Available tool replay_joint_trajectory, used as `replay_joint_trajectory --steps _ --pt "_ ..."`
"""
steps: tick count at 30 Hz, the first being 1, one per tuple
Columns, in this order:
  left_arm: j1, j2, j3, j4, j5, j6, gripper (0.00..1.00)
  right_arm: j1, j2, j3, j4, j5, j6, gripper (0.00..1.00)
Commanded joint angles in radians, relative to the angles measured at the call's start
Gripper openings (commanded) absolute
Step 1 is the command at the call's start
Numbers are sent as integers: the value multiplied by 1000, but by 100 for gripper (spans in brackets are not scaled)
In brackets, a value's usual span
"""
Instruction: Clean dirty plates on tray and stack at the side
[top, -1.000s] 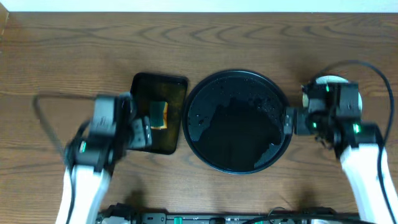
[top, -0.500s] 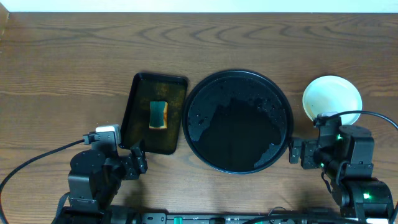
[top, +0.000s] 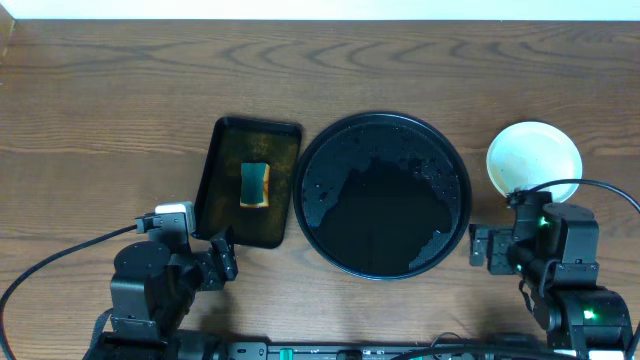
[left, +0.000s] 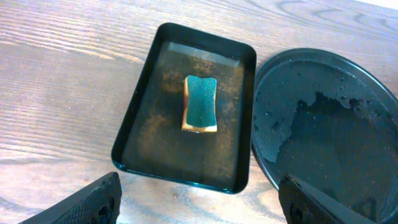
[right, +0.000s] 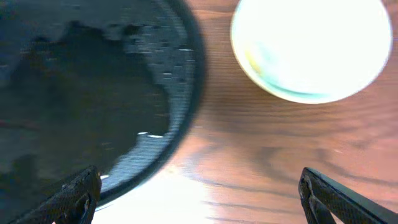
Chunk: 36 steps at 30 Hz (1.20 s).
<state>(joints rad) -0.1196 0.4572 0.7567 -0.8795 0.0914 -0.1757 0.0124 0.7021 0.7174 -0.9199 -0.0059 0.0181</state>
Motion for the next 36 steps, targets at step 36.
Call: replay_joint_trajectory --steps 36 --pt "0 0 -9 -2 5 17 81 31 -677 -712 1126 -76 6 99"
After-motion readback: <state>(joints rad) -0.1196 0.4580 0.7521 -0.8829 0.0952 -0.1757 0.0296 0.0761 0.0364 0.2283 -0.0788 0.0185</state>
